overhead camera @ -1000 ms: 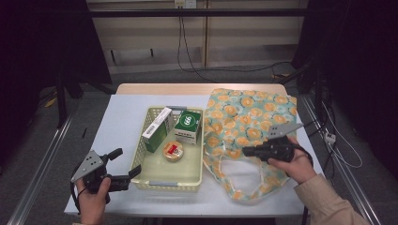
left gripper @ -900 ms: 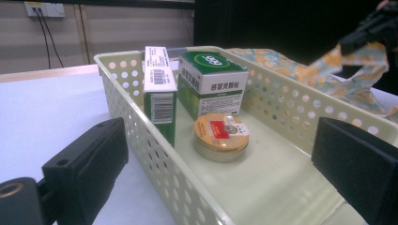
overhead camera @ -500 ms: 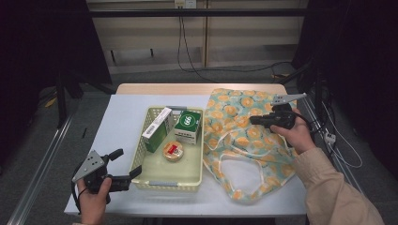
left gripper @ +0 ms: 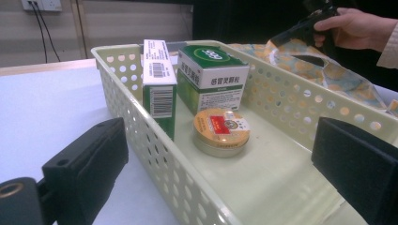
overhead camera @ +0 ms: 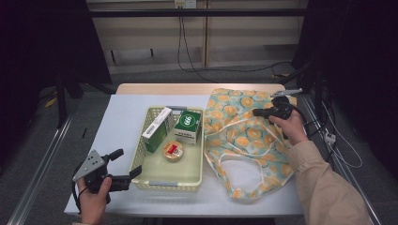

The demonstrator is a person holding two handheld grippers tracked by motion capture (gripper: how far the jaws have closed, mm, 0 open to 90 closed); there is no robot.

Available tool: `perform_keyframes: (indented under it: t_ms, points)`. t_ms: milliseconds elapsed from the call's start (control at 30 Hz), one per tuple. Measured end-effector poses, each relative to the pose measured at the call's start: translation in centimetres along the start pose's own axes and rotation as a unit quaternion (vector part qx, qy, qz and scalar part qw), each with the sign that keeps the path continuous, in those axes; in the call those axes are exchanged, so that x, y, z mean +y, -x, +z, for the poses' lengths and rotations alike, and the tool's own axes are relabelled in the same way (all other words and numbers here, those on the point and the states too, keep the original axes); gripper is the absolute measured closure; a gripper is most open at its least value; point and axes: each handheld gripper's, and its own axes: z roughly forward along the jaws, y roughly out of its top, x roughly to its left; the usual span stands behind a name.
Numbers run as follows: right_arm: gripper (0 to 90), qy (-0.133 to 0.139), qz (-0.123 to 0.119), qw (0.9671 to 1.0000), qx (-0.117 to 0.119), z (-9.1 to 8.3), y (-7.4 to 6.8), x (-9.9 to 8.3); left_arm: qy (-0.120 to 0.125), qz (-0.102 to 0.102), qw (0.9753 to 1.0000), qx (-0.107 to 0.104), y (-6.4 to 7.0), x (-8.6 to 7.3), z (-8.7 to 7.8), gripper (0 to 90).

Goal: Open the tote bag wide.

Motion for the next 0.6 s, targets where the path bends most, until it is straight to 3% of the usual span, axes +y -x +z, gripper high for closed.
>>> perform_keyframes:
  t_ms: [133,267,400,533,600]
  points:
    - [82.1,-0.014,0.006,0.9998,-0.01,0.9,0.1,-0.5,0.0,-0.001,1.0,0.001,-0.1,-0.1,0.0,4.2]
    - [65.8,-0.015,0.003,0.9998,-0.014,0.9,-0.4,-0.3,-0.002,0.0,1.0,0.001,0.0,0.0,0.1,4.2]
    - [50.7,-0.006,0.024,0.9996,-0.009,-0.2,-1.0,0.1,-0.002,-0.001,1.0,-0.001,0.1,-0.1,0.1,4.2]
    - [45.3,0.014,-0.005,0.9998,-0.012,-1.7,-2.5,0.2,-0.003,-0.001,1.0,0.0,0.0,-0.1,0.0,4.2]
    - [45.0,0.022,-0.022,0.9995,0.002,-2.4,-3.4,0.1,-0.001,-0.002,1.0,0.001,0.1,0.0,0.0,4.2]
